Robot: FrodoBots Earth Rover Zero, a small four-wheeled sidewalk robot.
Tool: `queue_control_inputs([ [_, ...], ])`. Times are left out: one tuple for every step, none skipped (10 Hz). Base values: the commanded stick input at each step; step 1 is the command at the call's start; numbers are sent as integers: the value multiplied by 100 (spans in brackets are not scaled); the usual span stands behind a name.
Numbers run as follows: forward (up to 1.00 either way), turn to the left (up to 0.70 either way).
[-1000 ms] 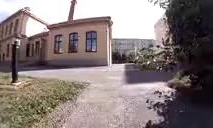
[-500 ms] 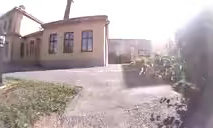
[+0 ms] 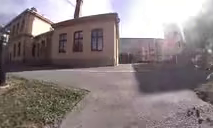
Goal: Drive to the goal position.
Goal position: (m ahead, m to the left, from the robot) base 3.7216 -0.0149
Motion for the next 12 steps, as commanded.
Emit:
queue_control_inputs([
  [70,0],
  [70,0],
  [70,0],
  [70,0],
  [70,0],
  [70,0],
  [70,0],
  [70,-1],
  [70,-6],
  [70,-23],
  [70,-6],
  [70,0],
])
